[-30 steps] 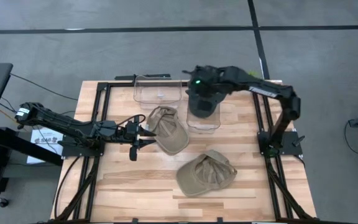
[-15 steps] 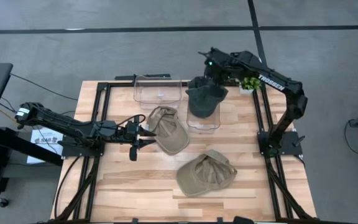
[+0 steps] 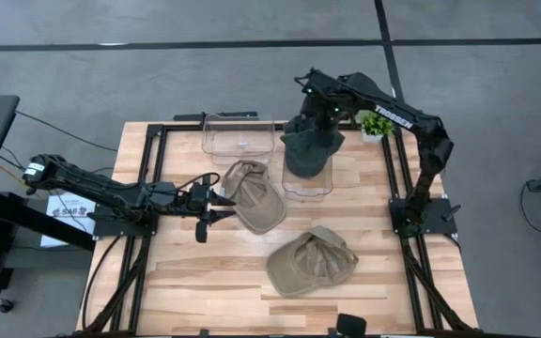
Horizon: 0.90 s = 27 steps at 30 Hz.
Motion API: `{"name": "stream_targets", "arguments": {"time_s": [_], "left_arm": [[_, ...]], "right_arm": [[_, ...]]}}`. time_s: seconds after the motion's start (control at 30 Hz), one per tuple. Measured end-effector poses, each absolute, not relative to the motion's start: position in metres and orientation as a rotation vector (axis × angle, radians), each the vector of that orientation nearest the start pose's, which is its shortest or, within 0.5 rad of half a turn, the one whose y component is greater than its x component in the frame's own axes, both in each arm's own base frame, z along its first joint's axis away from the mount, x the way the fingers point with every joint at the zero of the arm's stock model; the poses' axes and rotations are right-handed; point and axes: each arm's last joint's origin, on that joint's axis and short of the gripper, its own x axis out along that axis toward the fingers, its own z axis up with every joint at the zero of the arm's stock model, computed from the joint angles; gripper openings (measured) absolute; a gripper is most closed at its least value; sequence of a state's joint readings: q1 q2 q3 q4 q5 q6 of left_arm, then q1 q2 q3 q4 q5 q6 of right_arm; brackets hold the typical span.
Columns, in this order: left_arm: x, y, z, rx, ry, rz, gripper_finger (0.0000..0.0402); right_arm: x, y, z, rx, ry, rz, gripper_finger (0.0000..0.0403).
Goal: Pick & Place hat
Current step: Put the gray cap into the right transparent bin
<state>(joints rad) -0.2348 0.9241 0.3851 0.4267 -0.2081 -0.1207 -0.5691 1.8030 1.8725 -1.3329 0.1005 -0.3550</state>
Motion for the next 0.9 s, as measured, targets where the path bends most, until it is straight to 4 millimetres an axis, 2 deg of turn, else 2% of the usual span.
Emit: {"name": "stream_targets", "arguments": {"time_s": [0.3,0.53,0.9], "left_arm": [[0.193,-0.04,0.229,-0.096,0.11,-0.02,0.0118],[0.193,-0.04,0.229,-0.096,0.11,-0.02,0.0118],[0.193,-0.04,0.229,-0.096,0.11,-0.02,0.0118]], "right_arm": [[0.293,-0.189,0.338,0.11,1.319,-0.143,0.0],[0.287,-0.193,0.338,0.169,1.311,-0.103,0.0],[0.282,-0.2,0.34,0.268,1.182,0.069,0.0]]}}
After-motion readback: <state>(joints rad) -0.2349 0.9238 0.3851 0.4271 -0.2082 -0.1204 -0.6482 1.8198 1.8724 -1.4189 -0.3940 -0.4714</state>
